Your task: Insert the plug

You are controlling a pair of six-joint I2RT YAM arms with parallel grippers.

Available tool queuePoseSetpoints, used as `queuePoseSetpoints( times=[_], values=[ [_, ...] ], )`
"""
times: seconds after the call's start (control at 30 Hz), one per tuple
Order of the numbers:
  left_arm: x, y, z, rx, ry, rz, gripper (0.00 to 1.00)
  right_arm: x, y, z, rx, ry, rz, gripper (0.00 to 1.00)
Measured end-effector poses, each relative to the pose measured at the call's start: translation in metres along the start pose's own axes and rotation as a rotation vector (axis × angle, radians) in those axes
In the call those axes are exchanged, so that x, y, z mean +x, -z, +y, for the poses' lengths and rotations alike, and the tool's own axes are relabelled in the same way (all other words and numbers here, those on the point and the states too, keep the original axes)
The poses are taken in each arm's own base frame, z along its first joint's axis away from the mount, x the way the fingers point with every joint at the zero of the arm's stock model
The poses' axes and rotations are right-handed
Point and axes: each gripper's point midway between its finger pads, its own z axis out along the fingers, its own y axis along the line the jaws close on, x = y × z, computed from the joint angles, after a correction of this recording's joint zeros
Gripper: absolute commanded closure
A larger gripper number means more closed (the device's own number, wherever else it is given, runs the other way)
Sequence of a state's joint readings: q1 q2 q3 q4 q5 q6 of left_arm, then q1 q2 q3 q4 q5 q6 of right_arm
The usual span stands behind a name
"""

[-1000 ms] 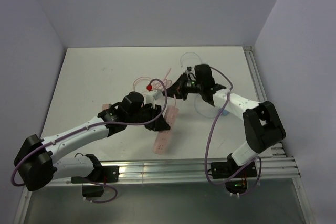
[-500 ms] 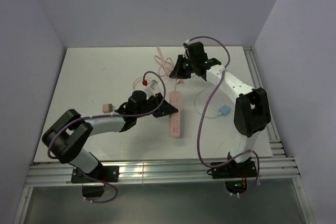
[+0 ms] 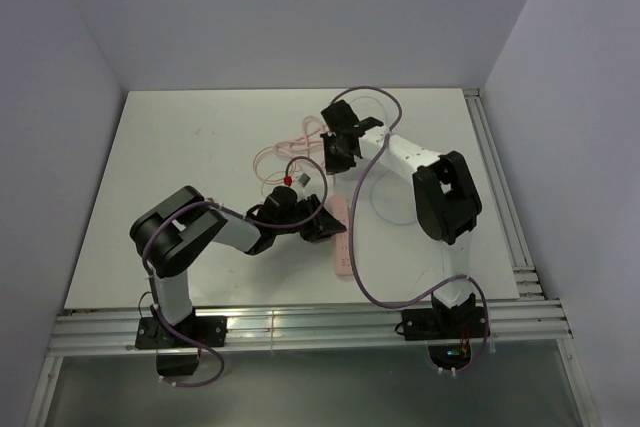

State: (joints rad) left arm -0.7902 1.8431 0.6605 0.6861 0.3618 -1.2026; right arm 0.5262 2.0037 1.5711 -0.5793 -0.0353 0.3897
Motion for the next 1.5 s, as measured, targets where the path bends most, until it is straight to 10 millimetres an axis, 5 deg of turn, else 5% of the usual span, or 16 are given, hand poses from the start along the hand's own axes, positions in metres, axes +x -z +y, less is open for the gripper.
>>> queuePoseSetpoints(
  times=[0.2, 0.33, 0.57, 0.83, 1.13, 1.33, 1.5],
  values=[
    [0.015, -0.008, 0.016, 0.009, 0.078, 0.053, 1.0, -0.009, 0.009, 0.003, 0.004, -0.005, -0.014, 0.24],
    [0.017, -0.01, 0.014, 0.041, 0.087, 0.068, 1.0, -0.022, 0.036, 0.009, -0.03, -0.009, -0.083, 0.17],
    [0.02, -0.01, 0.014, 0.063, 0.083, 0.073, 0.99, 0.014, 0.085, 0.003, -0.107, -0.033, -0.101, 0.24],
    [0.026, -0.003, 0.016, 0.08, 0.08, 0.082, 1.0, 0.095, 0.054, -0.017, -0.079, -0.074, 0.073, 0.23],
    [0.031, -0.001, 0.016, 0.102, 0.083, 0.094, 1.0, 0.126, 0.041, -0.005, -0.157, -0.11, 0.124, 0.28],
    [0.032, -0.001, 0.015, 0.104, 0.083, 0.093, 1.0, 0.129, 0.036, -0.007, -0.148, -0.124, 0.121, 0.53],
    [0.032, 0.0, 0.013, 0.089, 0.083, 0.079, 0.89, 0.13, 0.034, -0.006, -0.144, -0.138, 0.116, 0.92]
  ],
)
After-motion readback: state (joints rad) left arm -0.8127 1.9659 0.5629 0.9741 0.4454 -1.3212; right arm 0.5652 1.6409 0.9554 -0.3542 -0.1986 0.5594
